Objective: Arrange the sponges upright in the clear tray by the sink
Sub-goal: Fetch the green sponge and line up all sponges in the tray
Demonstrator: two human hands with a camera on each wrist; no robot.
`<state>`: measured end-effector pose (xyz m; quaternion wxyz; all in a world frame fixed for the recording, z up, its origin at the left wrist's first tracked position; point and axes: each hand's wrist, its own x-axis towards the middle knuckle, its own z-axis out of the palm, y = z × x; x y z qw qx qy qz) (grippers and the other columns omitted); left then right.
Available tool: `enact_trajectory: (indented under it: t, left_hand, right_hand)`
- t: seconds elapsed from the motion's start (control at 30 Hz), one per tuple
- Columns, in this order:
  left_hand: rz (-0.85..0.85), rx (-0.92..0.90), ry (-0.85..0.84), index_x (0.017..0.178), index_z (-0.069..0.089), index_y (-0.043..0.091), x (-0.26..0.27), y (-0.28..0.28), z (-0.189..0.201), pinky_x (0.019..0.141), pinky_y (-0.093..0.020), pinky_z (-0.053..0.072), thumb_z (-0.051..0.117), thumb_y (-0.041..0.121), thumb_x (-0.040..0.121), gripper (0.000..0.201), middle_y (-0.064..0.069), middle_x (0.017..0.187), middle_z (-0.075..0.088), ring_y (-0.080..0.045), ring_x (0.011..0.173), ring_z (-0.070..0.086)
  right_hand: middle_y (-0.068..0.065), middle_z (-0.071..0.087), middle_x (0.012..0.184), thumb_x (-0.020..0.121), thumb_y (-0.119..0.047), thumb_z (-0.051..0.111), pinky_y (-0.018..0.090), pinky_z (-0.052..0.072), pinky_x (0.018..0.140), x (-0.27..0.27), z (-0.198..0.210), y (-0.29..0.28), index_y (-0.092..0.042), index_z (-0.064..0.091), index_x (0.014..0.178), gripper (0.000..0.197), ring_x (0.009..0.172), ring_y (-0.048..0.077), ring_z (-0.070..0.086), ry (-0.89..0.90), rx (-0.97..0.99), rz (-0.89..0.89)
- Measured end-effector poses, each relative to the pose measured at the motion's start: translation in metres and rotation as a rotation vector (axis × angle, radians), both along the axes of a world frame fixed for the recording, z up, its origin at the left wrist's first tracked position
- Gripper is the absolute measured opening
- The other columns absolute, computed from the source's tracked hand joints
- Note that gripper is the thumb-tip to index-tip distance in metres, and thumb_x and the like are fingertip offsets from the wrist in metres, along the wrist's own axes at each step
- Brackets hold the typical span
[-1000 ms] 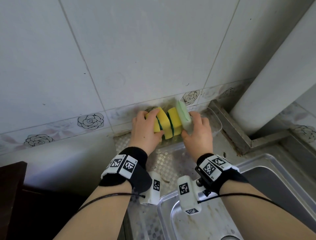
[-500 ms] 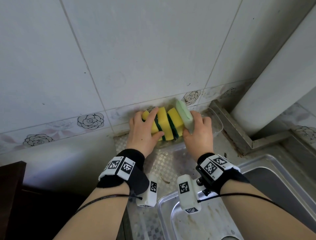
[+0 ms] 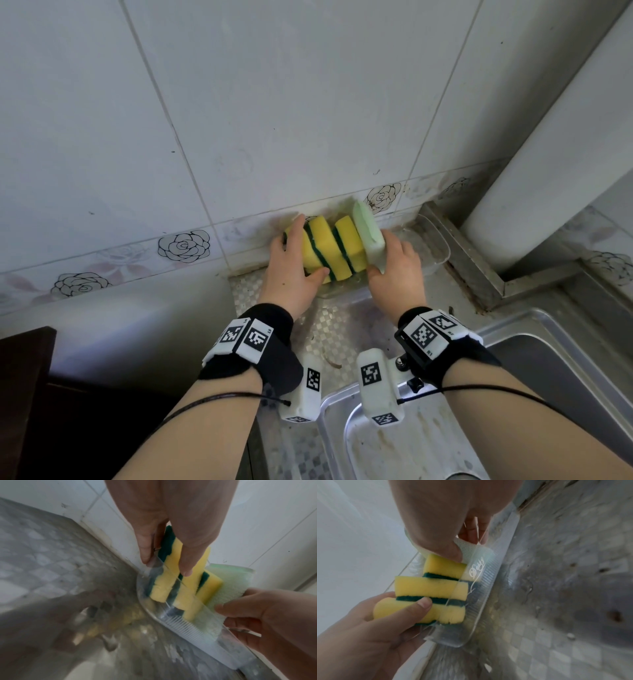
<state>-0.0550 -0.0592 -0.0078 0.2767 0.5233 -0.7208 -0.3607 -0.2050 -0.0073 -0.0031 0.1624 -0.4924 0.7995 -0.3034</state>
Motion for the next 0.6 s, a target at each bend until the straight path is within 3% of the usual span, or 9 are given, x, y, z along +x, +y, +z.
enact_trajectory:
  t: [0.13,0.27,0.37,0.47,0.6]
  left_hand:
    - [0.012,-0.009,0.030,0.150,0.012,0.029,0.003,0.003,-0.001,0.107,-0.031,0.033,0.072,0.015,0.078,0.094,-0.013,0.144,0.032,-0.024,0.130,0.038]
    - [0.006,-0.024,0.035,0.149,0.012,0.029,0.004,0.004,0.000,0.106,-0.034,0.037,0.072,0.016,0.077,0.095,-0.012,0.142,0.034,-0.026,0.127,0.042]
    - [0.005,-0.034,0.036,0.149,0.014,0.028,0.004,0.004,0.001,0.103,-0.029,0.035,0.072,0.016,0.078,0.093,-0.013,0.142,0.035,-0.024,0.128,0.039]
    - [0.013,-0.045,0.036,0.149,0.016,0.027,0.004,0.007,0.005,0.107,-0.037,0.038,0.072,0.020,0.078,0.090,-0.012,0.143,0.035,-0.024,0.129,0.039]
    - [0.039,-0.046,0.014,0.149,0.016,0.025,0.006,0.009,0.010,0.109,-0.030,0.027,0.066,0.032,0.083,0.083,-0.010,0.149,0.031,-0.022,0.136,0.033]
  right_hand:
    - [0.018,0.039,0.140,0.079,-0.002,0.053,0.044,0.029,0.108,-0.003,0.001,0.001,-0.012,0.026,0.143,0.070,0.129,0.036,0.034,-0.020,0.009,-0.015]
    - [0.017,0.035,0.144,0.078,-0.001,0.053,0.045,0.028,0.110,-0.003,0.004,0.003,-0.014,0.021,0.145,0.075,0.133,0.035,0.032,-0.064,0.017,-0.027]
    - [0.016,0.036,0.143,0.077,0.001,0.052,0.045,0.032,0.108,-0.004,0.006,0.005,-0.015,0.020,0.145,0.076,0.130,0.034,0.035,-0.079,0.016,-0.025]
    - [0.016,0.035,0.143,0.077,0.003,0.051,0.044,0.032,0.107,-0.005,0.009,0.009,-0.016,0.020,0.145,0.078,0.130,0.034,0.036,-0.100,0.008,-0.025]
    - [0.017,0.034,0.142,0.075,0.006,0.049,0.039,0.034,0.103,-0.005,0.018,0.016,-0.015,0.020,0.145,0.079,0.129,0.033,0.037,-0.124,0.001,-0.038]
